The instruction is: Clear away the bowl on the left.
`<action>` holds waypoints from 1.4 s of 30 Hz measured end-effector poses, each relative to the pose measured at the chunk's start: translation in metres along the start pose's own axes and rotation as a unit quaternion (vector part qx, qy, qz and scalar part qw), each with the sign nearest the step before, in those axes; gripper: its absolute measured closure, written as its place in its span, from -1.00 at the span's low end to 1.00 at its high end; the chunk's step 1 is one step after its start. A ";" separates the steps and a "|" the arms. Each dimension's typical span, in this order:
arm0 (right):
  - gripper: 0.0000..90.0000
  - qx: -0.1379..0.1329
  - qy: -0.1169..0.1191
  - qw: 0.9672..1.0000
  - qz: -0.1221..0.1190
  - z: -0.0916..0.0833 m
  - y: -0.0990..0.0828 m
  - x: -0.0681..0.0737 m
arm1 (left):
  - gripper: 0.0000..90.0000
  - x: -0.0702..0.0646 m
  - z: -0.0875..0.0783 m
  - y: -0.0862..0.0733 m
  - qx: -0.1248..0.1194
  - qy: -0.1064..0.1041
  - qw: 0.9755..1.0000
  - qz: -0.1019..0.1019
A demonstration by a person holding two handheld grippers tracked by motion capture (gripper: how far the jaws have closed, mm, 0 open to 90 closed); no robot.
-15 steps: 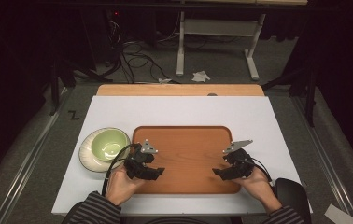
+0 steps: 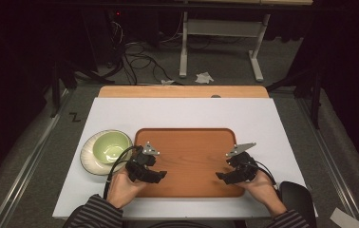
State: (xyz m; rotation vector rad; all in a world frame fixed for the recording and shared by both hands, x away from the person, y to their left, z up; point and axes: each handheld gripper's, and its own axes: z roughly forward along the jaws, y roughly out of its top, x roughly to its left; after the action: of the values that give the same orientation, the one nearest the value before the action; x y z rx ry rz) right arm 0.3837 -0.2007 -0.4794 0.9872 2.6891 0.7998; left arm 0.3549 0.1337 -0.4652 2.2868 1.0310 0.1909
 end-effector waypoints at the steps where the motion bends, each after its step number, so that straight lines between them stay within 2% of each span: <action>1: -0.26 0.000 0.000 1.000 0.000 0.000 0.000 0.000 | -0.14 0.000 0.000 0.000 -0.003 0.001 1.000 -0.001; 3: -0.26 0.001 0.002 1.000 0.006 0.000 0.000 0.000 | -0.14 0.000 -0.001 -0.001 -0.005 0.003 1.000 0.001; 6: -0.26 -0.001 0.003 1.000 0.003 0.001 0.001 -0.001 | -0.14 0.003 -0.002 -0.002 -0.007 -0.007 1.000 -0.015; 10: -0.26 0.003 0.003 1.000 -0.002 0.000 0.000 0.000 | -0.17 0.005 -0.004 -0.002 -0.018 -0.005 0.999 -0.029; 18: -0.26 0.006 0.007 1.000 -0.003 0.001 0.000 0.001 | -0.21 0.006 -0.008 -0.003 -0.028 -0.003 0.999 -0.032; 24: -0.26 0.008 0.008 1.000 -0.005 0.002 0.000 0.001 | -0.19 0.008 -0.010 -0.003 -0.026 -0.009 0.999 -0.027; 33: -0.26 0.010 0.010 1.000 -0.004 0.002 0.000 0.001 | -0.26 0.008 -0.018 -0.003 -0.032 -0.003 0.999 -0.021; 38: -0.26 0.012 0.008 1.000 -0.002 0.002 0.000 0.002 | -0.34 0.008 -0.019 -0.003 -0.023 -0.024 0.999 -0.021; 42: -0.27 0.010 0.010 1.000 0.000 0.002 0.000 0.001 | -0.30 0.007 -0.021 -0.002 -0.016 -0.011 1.000 -0.012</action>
State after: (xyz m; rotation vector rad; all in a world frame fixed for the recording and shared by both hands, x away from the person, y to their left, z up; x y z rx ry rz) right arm 0.3832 -0.1994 -0.4812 0.9878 2.7189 0.7871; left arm 0.3507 0.1499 -0.4500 2.2416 1.0353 0.1702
